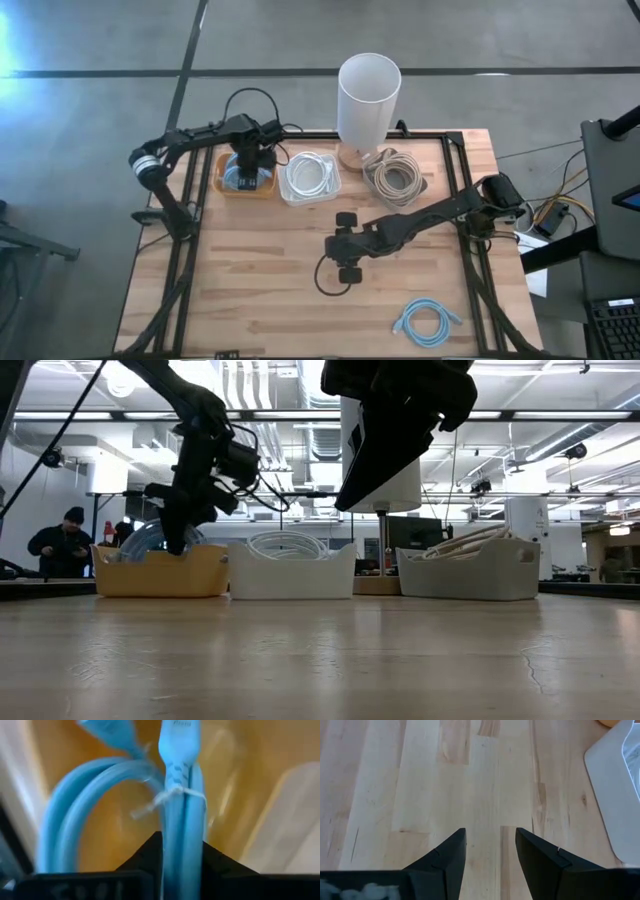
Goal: Pick & Place USB Port
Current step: Put the top blue USB cable into the yellow bin, then put the blue USB cable into the yellow bin
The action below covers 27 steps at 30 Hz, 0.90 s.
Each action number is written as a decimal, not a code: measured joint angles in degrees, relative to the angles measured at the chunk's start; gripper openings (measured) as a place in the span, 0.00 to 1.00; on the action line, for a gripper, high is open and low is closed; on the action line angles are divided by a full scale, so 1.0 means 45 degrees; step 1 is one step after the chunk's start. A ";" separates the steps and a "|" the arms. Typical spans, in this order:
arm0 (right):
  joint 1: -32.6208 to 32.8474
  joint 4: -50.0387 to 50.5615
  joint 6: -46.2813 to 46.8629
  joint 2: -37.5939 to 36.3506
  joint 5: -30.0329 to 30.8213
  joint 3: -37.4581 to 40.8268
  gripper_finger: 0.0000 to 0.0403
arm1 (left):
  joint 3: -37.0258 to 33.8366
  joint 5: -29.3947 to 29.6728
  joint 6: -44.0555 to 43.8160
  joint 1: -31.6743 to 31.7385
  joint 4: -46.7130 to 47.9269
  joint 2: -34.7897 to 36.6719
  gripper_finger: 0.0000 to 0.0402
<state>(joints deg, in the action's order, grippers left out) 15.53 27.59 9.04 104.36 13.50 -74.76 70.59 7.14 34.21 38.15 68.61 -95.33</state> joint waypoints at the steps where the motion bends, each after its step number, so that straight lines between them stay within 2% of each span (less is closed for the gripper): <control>1: 0.0000 0.0005 -0.0003 0.0000 0.0000 0.0000 0.42 | 0.0000 0.0291 -0.0025 0.0000 -0.0010 0.0007 0.20; 9: -0.0015 0.0005 -0.0005 0.0000 0.0005 0.0005 0.42 | 0.0000 0.2485 -0.0531 -0.0015 -0.0007 0.0719 0.28; 16: -0.0015 0.0005 0.0217 0.0000 -0.0005 0.0010 0.42 | 0.0121 0.4160 -0.1273 -0.0197 0.0507 0.2009 0.28; 23: 0.0050 0.0649 0.1375 -0.0020 -0.0011 0.0010 0.42 | 0.0121 0.3492 -0.2421 -0.0726 0.0424 0.4075 0.27; 25: 0.0078 0.1120 0.2004 -0.0124 -0.0071 0.0010 0.42 | 0.0117 0.2732 -0.2880 -0.0958 0.0382 0.4710 0.26; 27: 0.0136 0.1931 0.2681 -0.0256 -0.0238 -0.0110 0.42 | 0.0108 0.1350 -0.3188 -0.1224 0.0168 0.5278 0.25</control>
<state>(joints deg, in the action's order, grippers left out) 16.14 36.28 21.10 103.20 12.43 -75.26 71.08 13.21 19.86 32.64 69.36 -71.58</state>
